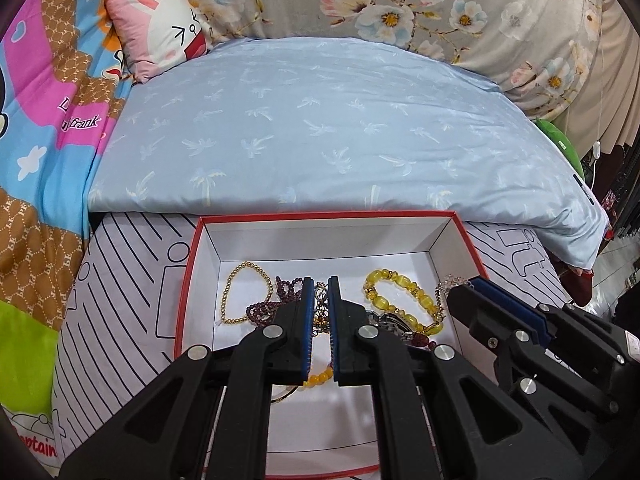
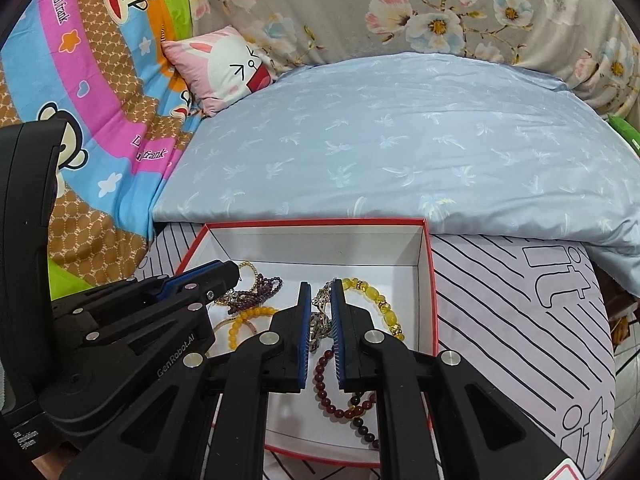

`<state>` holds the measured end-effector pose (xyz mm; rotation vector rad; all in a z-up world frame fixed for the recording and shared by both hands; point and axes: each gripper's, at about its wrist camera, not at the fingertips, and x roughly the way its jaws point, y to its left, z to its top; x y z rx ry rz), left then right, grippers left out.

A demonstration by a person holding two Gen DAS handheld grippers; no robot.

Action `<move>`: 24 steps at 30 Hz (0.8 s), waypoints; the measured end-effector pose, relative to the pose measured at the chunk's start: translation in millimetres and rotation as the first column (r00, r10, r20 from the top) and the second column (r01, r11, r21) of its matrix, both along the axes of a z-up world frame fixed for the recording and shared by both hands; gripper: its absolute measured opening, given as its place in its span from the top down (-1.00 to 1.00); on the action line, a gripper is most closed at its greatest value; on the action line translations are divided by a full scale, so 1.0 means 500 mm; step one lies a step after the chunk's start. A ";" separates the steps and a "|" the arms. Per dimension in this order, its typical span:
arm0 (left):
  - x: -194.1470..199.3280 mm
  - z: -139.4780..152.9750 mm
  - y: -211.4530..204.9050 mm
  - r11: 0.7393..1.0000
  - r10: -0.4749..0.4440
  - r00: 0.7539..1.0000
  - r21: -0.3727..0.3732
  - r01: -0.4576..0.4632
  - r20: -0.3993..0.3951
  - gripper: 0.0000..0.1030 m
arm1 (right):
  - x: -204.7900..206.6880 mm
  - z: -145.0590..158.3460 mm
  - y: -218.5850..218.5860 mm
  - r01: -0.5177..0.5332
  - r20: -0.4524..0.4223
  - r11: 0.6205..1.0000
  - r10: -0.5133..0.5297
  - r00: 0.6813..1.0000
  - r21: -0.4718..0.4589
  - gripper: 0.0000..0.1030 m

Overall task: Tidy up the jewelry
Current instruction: 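Carry both pendants into the red box and lower them, then open both tools and lift them out of the box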

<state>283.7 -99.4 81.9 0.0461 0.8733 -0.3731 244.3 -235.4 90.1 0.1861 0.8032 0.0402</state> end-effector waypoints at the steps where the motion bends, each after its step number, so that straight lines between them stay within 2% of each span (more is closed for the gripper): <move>1: 0.002 -0.003 0.000 1.000 0.000 1.000 0.001 0.000 -0.002 0.88 | 0.002 -0.003 -0.001 0.000 -0.003 1.000 0.000 1.000 0.000 0.81; 16: 0.023 -0.038 -0.006 1.000 0.005 1.000 0.013 -0.005 -0.025 0.84 | 0.022 -0.036 -0.003 0.005 -0.040 1.000 -0.005 0.999 -0.001 0.78; 19: 0.021 -0.041 -0.006 0.999 0.020 1.000 0.026 -0.020 -0.018 0.30 | 0.019 -0.038 -0.002 0.019 -0.044 1.000 -0.020 0.999 -0.017 0.70; 24: 0.009 -0.043 -0.004 0.996 0.040 0.999 0.078 -0.040 0.009 0.19 | 0.007 -0.042 0.003 0.052 -0.050 0.996 -0.056 0.997 -0.075 0.55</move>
